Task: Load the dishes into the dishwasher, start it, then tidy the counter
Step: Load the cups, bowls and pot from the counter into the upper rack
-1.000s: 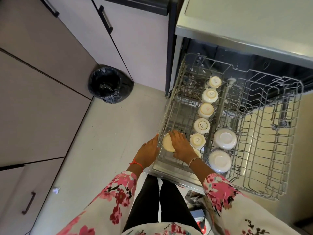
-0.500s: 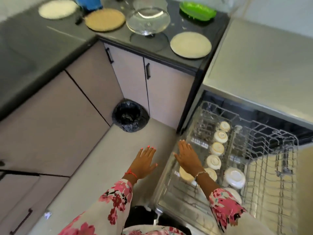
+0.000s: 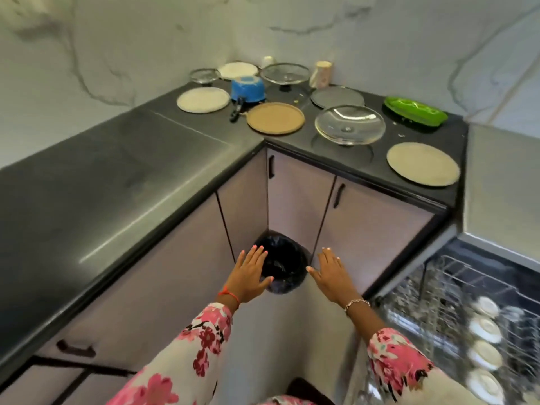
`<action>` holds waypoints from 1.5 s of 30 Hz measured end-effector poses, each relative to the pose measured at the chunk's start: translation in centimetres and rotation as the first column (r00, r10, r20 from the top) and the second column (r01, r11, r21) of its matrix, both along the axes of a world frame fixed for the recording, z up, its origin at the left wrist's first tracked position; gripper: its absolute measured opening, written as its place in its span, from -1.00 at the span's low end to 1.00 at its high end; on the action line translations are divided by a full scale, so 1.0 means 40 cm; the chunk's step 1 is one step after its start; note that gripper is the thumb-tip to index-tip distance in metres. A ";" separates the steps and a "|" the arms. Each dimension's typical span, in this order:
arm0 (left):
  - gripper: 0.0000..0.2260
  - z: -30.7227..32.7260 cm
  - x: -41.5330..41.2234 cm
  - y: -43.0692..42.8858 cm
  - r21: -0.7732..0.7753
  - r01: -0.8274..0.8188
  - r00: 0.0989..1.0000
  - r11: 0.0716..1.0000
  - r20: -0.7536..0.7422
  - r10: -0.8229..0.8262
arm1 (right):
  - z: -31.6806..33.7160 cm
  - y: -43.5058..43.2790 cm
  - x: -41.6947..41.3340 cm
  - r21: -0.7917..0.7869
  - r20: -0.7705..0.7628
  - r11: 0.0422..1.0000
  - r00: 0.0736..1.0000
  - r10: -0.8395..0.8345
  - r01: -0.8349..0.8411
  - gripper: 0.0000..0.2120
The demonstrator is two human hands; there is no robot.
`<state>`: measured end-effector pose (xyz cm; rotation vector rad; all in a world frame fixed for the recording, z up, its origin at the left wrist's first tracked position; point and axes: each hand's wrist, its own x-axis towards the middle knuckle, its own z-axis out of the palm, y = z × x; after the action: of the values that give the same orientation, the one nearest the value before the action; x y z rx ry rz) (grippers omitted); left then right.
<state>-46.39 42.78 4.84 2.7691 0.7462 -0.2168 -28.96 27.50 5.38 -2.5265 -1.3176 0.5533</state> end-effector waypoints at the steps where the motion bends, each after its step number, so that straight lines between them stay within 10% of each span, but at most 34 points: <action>1: -0.07 0.012 0.005 0.054 0.011 -0.023 0.999 1.000 0.024 0.023 | 0.011 0.054 0.007 0.012 0.006 1.000 1.000 0.007 -0.007 -0.41; 23: -0.27 0.148 0.415 1.026 0.039 -0.278 0.939 0.960 0.221 0.263 | 0.211 1.039 0.501 0.270 0.103 0.955 0.990 0.095 -0.120 -0.46; 45: -0.54 0.214 1.049 1.863 -0.113 -0.114 0.920 0.987 0.362 0.148 | 0.333 1.658 1.173 0.347 0.227 0.935 0.960 -0.163 0.077 -0.50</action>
<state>-4.42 117.32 13.41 2.5509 0.7920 0.2854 17.95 93.82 18.70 -2.4213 -1.2013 -0.0255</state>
